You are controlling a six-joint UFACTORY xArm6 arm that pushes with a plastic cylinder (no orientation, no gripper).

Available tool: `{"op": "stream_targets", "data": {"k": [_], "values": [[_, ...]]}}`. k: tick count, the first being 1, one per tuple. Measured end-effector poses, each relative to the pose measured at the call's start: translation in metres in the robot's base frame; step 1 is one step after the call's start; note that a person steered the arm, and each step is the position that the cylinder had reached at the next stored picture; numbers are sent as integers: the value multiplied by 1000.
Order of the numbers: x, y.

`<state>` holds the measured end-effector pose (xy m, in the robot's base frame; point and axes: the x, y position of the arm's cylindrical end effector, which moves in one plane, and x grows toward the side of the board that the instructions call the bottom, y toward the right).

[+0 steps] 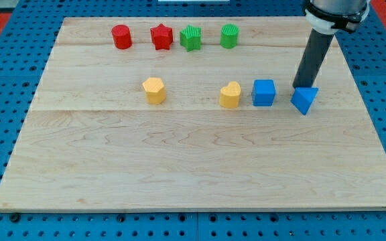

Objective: Move your arm close to the green circle

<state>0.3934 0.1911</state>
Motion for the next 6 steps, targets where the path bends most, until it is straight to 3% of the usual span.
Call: {"op": "stream_targets", "data": {"k": [3, 4, 6], "values": [[-119, -48], [-132, -77], [-133, -73]]}}
